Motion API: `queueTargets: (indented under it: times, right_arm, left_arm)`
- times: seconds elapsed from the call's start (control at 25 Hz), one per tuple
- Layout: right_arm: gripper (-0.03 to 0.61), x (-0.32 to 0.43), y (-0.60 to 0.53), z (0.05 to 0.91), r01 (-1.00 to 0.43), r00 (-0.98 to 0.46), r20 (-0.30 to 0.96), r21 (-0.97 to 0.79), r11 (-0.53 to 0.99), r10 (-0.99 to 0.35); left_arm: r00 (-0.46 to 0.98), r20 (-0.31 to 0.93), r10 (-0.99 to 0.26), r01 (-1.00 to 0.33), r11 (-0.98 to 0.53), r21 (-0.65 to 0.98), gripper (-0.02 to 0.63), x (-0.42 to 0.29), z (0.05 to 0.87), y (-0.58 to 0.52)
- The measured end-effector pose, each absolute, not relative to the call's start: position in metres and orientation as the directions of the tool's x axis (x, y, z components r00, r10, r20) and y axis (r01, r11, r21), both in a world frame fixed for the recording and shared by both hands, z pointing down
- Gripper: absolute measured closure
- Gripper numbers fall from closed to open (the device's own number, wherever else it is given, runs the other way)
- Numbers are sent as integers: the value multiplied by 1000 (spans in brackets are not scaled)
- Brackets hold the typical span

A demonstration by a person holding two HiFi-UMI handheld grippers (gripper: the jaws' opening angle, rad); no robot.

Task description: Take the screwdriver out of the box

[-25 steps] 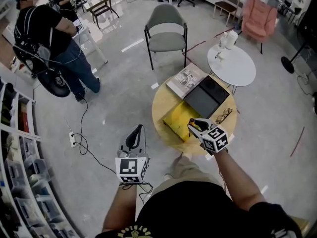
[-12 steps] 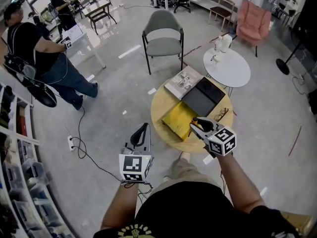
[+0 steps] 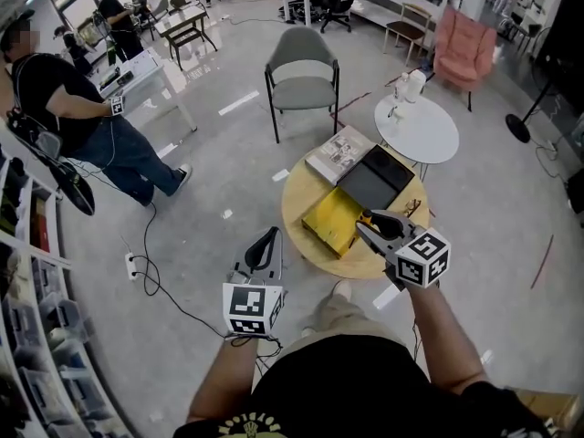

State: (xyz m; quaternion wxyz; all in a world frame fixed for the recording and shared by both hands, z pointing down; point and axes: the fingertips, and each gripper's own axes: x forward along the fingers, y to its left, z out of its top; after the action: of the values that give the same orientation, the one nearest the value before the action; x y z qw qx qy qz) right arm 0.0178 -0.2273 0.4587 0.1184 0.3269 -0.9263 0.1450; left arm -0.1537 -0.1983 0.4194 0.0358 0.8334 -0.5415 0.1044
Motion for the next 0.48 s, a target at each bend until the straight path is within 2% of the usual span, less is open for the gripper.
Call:
queueTargets:
  times: [0.48]
  right_arm:
    - [454, 6, -199, 383, -630, -770, 208, -90, 772, -604]
  left_arm:
    - [425, 170, -889, -896, -440, -63, 600, -162, 386, -185]
